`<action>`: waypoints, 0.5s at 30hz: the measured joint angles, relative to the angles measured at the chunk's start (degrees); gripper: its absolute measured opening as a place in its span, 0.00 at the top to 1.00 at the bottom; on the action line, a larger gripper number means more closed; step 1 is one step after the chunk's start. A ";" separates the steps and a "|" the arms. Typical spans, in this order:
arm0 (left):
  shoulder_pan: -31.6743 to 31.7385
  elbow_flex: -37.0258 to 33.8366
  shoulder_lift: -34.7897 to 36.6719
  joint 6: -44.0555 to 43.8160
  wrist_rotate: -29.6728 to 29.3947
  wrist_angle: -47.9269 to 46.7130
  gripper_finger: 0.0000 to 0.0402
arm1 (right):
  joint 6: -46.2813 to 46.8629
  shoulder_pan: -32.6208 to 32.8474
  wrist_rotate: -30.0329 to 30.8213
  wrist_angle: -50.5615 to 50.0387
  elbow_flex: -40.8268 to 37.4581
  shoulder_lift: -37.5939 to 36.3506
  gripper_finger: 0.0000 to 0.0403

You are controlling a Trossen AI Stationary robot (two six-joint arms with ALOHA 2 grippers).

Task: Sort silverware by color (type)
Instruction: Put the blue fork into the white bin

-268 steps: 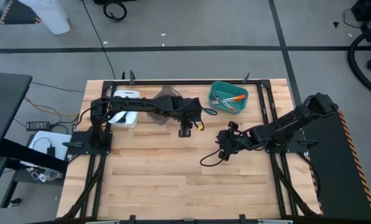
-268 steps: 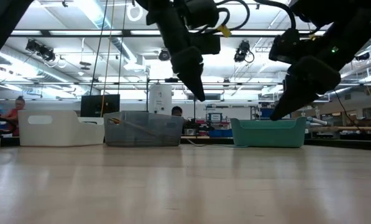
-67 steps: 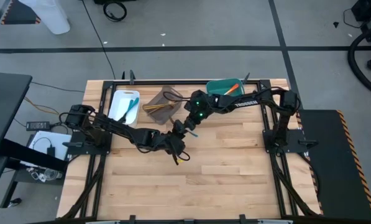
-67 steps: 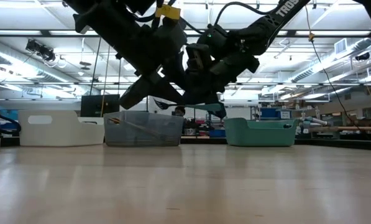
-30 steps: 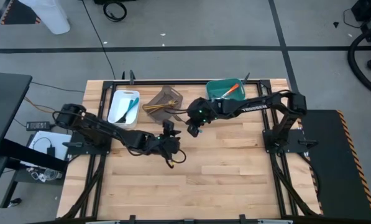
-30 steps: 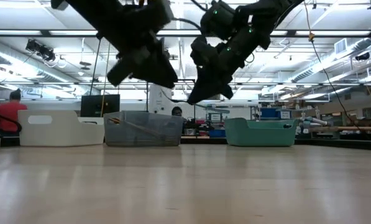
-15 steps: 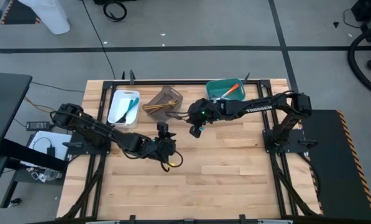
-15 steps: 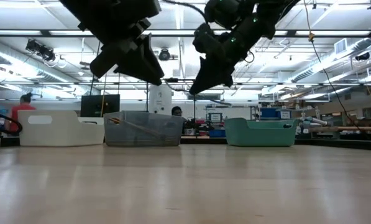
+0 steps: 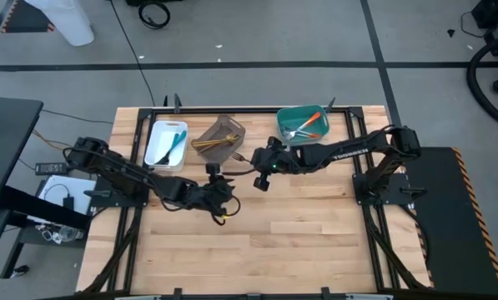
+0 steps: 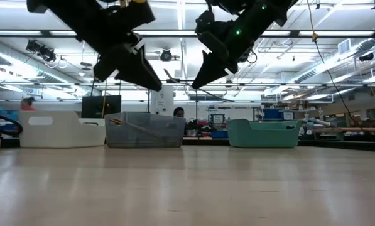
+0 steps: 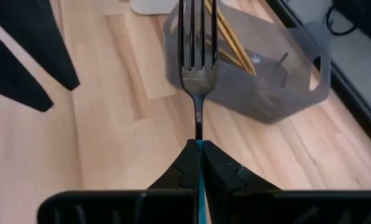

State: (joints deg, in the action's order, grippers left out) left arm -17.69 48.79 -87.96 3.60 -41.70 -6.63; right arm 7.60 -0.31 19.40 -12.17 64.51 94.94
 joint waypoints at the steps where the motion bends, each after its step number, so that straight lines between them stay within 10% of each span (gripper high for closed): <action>1: -0.13 -1.16 0.29 0.48 -0.03 2.60 0.71 | 0.63 0.26 0.10 -0.23 0.00 0.02 0.97; 15: 1.89 -11.83 0.44 -8.98 0.03 34.25 0.71 | -2.17 4.84 10.29 16.33 -5.22 0.11 0.97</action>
State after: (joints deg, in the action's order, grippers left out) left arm -15.80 36.96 -87.53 -5.38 -41.67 27.62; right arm 5.43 4.52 29.68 4.16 59.29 95.04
